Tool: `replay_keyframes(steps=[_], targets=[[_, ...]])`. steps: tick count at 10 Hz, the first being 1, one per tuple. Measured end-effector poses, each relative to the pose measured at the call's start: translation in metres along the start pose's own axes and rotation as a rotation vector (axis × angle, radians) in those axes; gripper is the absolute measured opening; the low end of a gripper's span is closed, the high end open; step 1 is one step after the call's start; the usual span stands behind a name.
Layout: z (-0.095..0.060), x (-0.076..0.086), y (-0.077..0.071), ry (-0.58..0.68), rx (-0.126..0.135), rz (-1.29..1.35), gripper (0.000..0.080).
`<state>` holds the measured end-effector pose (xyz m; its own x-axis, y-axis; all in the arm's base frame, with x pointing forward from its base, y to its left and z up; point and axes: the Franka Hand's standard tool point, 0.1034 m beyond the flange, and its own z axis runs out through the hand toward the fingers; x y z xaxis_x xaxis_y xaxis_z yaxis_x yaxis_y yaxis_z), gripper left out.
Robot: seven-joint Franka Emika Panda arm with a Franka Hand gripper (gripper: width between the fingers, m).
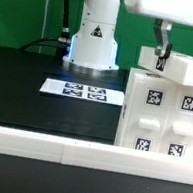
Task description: Assemble cabinet
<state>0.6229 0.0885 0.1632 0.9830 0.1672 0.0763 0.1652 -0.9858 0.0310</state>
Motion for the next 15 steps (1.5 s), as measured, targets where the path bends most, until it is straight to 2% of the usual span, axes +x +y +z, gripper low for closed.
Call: replay_keyframes(steps=[2, 6, 7, 9, 12, 13, 15], targets=[[0.001, 0.001, 0.003, 0.025, -0.002, 0.266, 0.0560], [0.000, 0.001, 0.005, 0.024, 0.006, 0.600, 0.0560], [0.000, 0.001, 0.007, 0.034, 0.017, 0.759, 0.0560], [-0.001, -0.011, 0.009, 0.059, 0.061, 1.182, 0.0560], [-0.001, -0.011, 0.007, 0.048, 0.077, 1.644, 0.0560], [-0.001, -0.011, 0.006, 0.043, 0.083, 1.686, 0.0560], [-0.002, -0.010, 0.005, 0.014, 0.112, 1.888, 0.0560]])
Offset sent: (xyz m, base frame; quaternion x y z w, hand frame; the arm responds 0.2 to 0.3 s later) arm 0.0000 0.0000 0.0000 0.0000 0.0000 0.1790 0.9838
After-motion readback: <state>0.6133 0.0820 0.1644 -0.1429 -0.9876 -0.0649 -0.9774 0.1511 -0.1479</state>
